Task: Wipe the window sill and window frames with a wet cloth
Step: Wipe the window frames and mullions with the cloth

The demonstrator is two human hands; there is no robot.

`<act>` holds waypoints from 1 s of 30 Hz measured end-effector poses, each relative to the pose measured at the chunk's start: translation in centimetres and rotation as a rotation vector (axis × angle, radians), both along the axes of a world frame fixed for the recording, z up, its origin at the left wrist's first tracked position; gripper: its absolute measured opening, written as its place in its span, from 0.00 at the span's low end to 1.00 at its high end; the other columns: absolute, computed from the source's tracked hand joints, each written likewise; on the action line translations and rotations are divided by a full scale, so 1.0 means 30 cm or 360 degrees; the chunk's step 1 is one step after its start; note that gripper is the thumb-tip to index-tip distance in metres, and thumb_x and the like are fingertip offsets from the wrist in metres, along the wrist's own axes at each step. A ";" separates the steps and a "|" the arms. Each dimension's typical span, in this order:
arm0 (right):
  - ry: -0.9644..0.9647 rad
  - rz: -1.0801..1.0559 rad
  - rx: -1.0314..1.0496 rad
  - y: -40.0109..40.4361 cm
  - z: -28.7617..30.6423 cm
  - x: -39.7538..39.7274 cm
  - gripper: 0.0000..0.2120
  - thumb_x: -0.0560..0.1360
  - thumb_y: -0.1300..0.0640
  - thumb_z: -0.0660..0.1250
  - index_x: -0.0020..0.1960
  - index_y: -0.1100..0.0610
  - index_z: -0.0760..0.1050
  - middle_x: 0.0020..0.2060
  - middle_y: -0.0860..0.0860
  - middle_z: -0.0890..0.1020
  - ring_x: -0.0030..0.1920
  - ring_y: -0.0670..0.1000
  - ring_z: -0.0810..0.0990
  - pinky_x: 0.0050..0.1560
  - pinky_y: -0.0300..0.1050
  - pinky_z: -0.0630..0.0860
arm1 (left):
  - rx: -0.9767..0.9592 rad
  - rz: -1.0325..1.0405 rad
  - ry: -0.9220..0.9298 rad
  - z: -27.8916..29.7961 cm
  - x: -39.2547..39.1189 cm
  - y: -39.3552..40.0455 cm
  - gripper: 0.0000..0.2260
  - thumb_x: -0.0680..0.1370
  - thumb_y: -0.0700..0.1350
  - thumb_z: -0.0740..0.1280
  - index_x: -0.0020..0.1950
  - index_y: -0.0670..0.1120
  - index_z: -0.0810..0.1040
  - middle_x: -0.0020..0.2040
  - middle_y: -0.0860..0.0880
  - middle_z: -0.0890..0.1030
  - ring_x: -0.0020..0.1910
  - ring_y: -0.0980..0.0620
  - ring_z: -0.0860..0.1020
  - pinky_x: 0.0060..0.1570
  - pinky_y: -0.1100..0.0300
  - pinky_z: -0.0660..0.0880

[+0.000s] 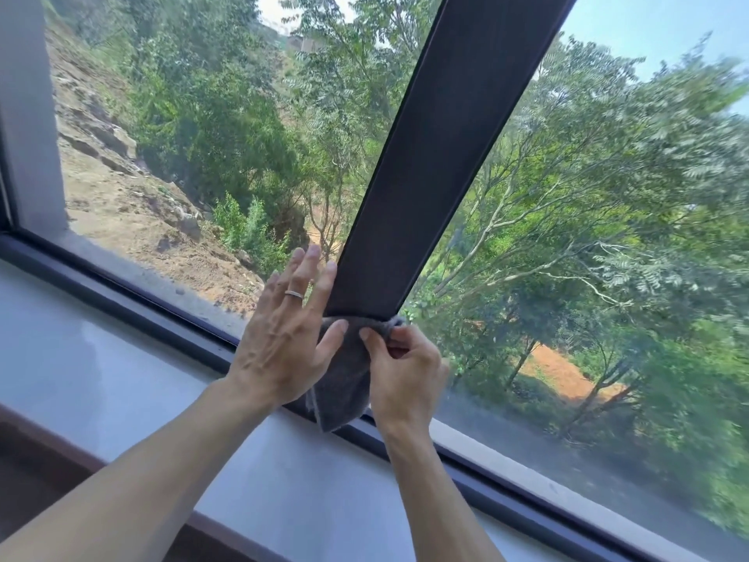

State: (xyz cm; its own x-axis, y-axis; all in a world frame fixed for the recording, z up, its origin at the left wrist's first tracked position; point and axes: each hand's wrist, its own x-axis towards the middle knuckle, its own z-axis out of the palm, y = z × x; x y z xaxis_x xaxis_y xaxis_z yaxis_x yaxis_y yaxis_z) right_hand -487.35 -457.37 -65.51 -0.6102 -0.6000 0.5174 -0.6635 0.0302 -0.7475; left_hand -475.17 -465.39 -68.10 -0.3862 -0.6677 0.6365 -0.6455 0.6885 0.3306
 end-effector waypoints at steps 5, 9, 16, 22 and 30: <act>0.0128 0.0013 -0.0055 -0.018 0.072 -0.019 0.04 0.69 0.54 0.78 0.39 0.53 0.85 0.31 0.41 0.82 0.32 0.41 0.80 0.36 0.39 0.76 | -0.0033 -0.0015 0.0043 0.025 0.016 -0.004 0.32 0.78 0.58 0.53 0.77 0.41 0.62 0.79 0.42 0.57 0.78 0.43 0.53 0.72 0.39 0.62; 0.0091 -0.0006 -0.0197 -0.033 0.068 -0.020 0.06 0.70 0.53 0.78 0.41 0.54 0.84 0.35 0.46 0.84 0.34 0.44 0.81 0.39 0.45 0.80 | -0.0008 0.0017 0.0116 0.068 -0.004 -0.005 0.31 0.78 0.59 0.52 0.76 0.43 0.63 0.79 0.43 0.56 0.79 0.44 0.51 0.74 0.38 0.53; 0.0105 -0.0023 -0.0271 -0.063 0.203 -0.037 0.06 0.69 0.52 0.79 0.40 0.54 0.84 0.34 0.44 0.84 0.33 0.44 0.80 0.39 0.44 0.79 | -0.0005 -0.0011 0.0118 0.135 -0.007 -0.027 0.33 0.78 0.61 0.49 0.78 0.43 0.59 0.80 0.44 0.52 0.79 0.46 0.47 0.76 0.41 0.50; 0.0264 0.0075 -0.0171 -0.038 0.208 -0.027 0.06 0.71 0.53 0.77 0.42 0.55 0.83 0.35 0.47 0.84 0.33 0.44 0.81 0.37 0.46 0.80 | -0.0024 -0.0026 0.0143 0.211 -0.024 -0.034 0.34 0.79 0.62 0.47 0.78 0.42 0.58 0.80 0.41 0.51 0.79 0.45 0.47 0.76 0.42 0.49; 0.0392 0.0059 -0.0294 -0.065 0.358 -0.024 0.05 0.73 0.53 0.75 0.45 0.55 0.84 0.36 0.46 0.84 0.33 0.44 0.81 0.37 0.43 0.81 | -0.0130 -0.0031 0.0174 0.327 -0.014 -0.055 0.34 0.78 0.60 0.51 0.78 0.41 0.58 0.79 0.40 0.53 0.79 0.43 0.50 0.76 0.41 0.49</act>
